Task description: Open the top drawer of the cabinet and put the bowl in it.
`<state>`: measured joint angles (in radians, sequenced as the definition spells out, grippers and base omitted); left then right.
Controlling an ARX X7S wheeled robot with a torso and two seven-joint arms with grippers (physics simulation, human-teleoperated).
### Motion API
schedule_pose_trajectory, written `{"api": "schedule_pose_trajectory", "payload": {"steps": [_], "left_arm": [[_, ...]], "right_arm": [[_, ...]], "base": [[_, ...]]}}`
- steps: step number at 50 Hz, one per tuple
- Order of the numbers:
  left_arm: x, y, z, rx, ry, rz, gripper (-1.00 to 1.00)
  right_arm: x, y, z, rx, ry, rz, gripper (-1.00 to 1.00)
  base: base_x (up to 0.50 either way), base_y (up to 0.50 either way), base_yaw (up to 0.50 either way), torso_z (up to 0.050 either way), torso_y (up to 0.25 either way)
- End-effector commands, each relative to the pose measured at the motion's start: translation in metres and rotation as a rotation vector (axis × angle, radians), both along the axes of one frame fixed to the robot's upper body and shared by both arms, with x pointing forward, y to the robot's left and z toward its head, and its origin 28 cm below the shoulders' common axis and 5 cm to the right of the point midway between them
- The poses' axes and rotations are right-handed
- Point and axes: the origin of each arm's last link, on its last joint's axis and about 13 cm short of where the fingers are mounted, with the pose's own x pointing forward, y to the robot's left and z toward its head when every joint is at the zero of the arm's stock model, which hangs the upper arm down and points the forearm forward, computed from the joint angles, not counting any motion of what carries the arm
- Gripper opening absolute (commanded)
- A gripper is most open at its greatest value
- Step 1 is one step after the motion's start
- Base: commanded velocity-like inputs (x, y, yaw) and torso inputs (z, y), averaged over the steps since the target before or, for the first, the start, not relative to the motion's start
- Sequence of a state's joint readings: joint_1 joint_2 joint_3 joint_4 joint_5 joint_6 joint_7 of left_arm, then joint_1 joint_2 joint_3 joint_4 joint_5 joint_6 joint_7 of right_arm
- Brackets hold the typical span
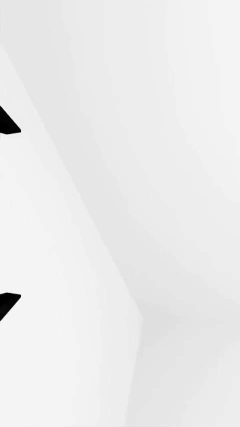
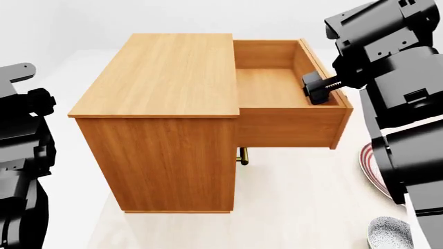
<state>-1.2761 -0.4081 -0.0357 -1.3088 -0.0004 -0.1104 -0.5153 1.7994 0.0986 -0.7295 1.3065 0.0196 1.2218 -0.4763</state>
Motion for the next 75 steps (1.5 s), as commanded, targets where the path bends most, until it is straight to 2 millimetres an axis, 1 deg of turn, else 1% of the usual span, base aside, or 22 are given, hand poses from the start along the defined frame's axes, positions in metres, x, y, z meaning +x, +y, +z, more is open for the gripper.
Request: {"api": "schedule_pose_trajectory", "payload": {"steps": [1,19,31,34,36,39,44,46,49,52,53,56,57,62,66,67,70,75], "left_arm": [[0.000,0.000,0.000,-0.002,-0.002,-0.001,1.00],[0.000,0.000,-0.001,-0.002,-0.003,-0.004,1.00],[0.000,0.000,0.000,-0.001,-0.005,-0.004,1.00],[0.000,0.000,0.000,-0.001,-0.005,-0.003,1.00],[0.000,0.000,0.000,-0.001,-0.005,-0.002,1.00],[0.000,0.000,0.000,-0.002,-0.004,-0.003,1.00],[0.000,0.001,0.000,-0.002,-0.004,-0.003,1.00],[0.000,0.001,0.000,-0.003,-0.005,-0.003,1.00],[0.000,0.000,0.001,-0.004,-0.006,-0.003,1.00],[0.000,0.000,0.001,-0.003,-0.007,-0.003,1.00],[0.000,0.000,0.001,-0.003,-0.007,-0.003,1.00],[0.000,0.001,0.002,-0.003,-0.008,-0.002,1.00],[0.000,0.001,0.002,-0.003,-0.009,-0.001,1.00],[0.000,0.001,0.003,-0.002,-0.012,0.000,1.00],[0.000,0.001,0.003,-0.002,-0.013,0.001,1.00],[0.000,0.001,0.003,-0.003,-0.013,0.001,1.00],[0.000,0.001,0.003,-0.004,-0.012,0.002,1.00],[0.001,0.001,0.003,-0.002,-0.014,0.000,1.00]], "right_arm": [[-0.003,-0.015,0.005,-0.113,-0.006,-0.070,1.00],[-0.008,-0.031,0.007,-0.171,-0.003,-0.138,1.00],[-0.009,-0.037,0.006,-0.204,0.004,-0.157,1.00],[-0.009,-0.037,0.007,-0.184,-0.006,-0.156,1.00],[-0.009,-0.036,0.011,-0.148,-0.031,-0.142,1.00],[-0.009,-0.033,0.026,0.013,-0.115,-0.083,1.00],[-0.019,-0.037,0.062,0.311,-0.298,-0.031,1.00],[-0.026,-0.041,0.078,0.476,-0.385,-0.030,1.00],[-0.033,-0.049,0.094,0.628,-0.493,-0.054,1.00],[-0.038,-0.059,0.103,0.678,-0.579,-0.085,1.00],[-0.039,-0.064,0.104,0.665,-0.602,-0.083,1.00],[-0.041,-0.077,0.104,0.612,-0.643,-0.108,1.00],[-0.044,-0.083,0.103,0.610,-0.681,-0.106,1.00],[-0.068,-0.099,0.087,0.493,-0.787,-0.130,1.00],[-0.086,-0.108,0.075,0.320,-0.839,-0.154,1.00],[-0.092,-0.111,0.072,0.306,-0.837,-0.161,1.00],[-0.106,-0.119,0.066,0.357,-0.804,-0.178,1.00],[-0.127,-0.136,0.048,0.350,-0.718,-0.208,1.00]], "base": [[0.00,0.00,0.00,0.000,0.000],[0.00,0.00,0.00,0.000,0.000],[0.00,0.00,0.00,0.000,0.000],[0.00,0.00,0.00,0.000,0.000],[0.00,0.00,0.00,0.000,0.000],[0.00,0.00,0.00,0.000,0.000],[0.00,0.00,0.00,0.000,0.000],[0.00,0.00,0.00,0.000,0.000],[0.00,0.00,0.00,0.000,0.000],[0.00,0.00,0.00,0.000,0.000],[0.00,0.00,0.00,0.000,0.000],[0.00,0.00,0.00,0.000,0.000],[0.00,0.00,0.00,0.000,0.000],[0.00,0.00,0.00,0.000,0.000],[0.00,0.00,0.00,0.000,0.000],[0.00,0.00,0.00,0.000,0.000],[0.00,0.00,0.00,0.000,0.000],[0.00,0.00,0.00,0.000,0.000]]}}
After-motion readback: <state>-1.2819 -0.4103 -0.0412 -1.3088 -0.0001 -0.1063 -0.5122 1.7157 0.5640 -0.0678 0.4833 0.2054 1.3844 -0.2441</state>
